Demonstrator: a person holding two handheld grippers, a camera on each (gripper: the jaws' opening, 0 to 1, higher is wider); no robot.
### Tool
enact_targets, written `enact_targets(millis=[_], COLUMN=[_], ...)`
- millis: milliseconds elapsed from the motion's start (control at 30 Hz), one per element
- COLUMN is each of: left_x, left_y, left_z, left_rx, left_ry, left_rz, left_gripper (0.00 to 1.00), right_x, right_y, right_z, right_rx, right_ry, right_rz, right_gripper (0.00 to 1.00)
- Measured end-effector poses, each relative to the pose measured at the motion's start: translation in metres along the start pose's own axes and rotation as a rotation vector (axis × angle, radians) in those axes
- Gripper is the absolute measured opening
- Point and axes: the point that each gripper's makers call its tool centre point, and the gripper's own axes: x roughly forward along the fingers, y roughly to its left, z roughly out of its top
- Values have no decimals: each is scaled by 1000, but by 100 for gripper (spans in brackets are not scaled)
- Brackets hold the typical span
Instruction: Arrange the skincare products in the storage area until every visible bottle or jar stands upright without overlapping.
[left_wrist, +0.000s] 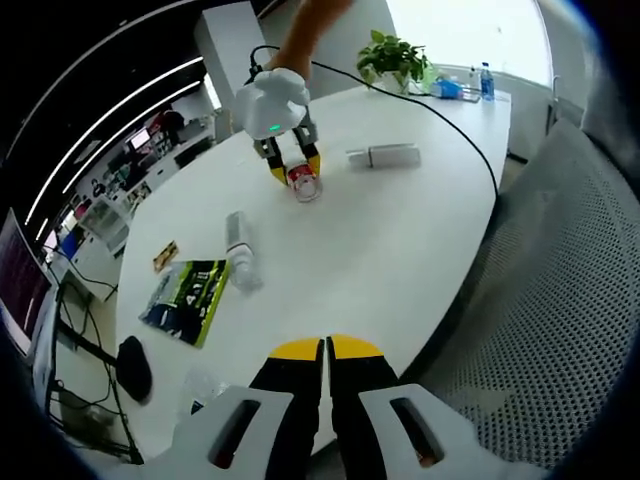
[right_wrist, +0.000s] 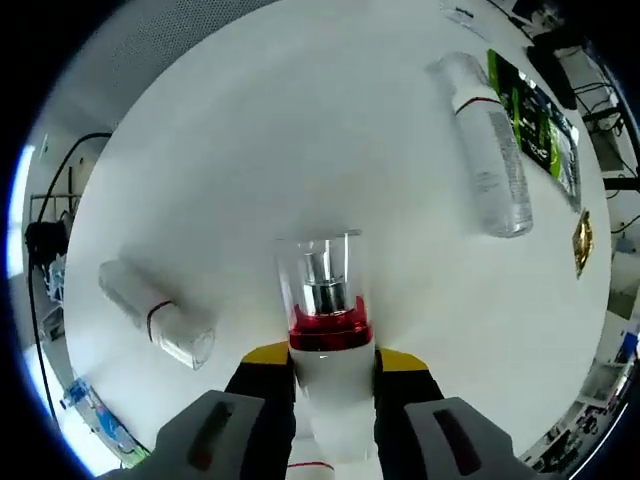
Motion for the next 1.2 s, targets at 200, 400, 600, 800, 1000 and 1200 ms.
enact_targets(millis=[200, 400, 600, 800, 1000, 1200], left_x=[0, 0, 0, 0, 0, 2], left_y=[0, -1, -1, -2, -2, -5], left_z=[-2, -2, 0, 1, 0, 0], left_rx=[3, 5, 8, 14, 24, 33], left_ry=[11, 15, 5, 2, 9, 13], left_rz=[-2, -5, -4, -5, -9, -25], left_gripper=[0, 0, 0, 0, 0, 0], right_x=[-11, -32, -52, -76, -94, -117], right_y=[-6, -14, -18, -11, 0, 7], right_z=[3, 12, 16, 15, 11, 7], right_rx=[171, 372, 635, 849, 1064, 1247], right_ry=[-97, -217, -379, -515, -650, -776], right_rz=[-76, -143, -221, -307, -376, -454], right_gripper=[20, 20, 20, 19, 20, 20])
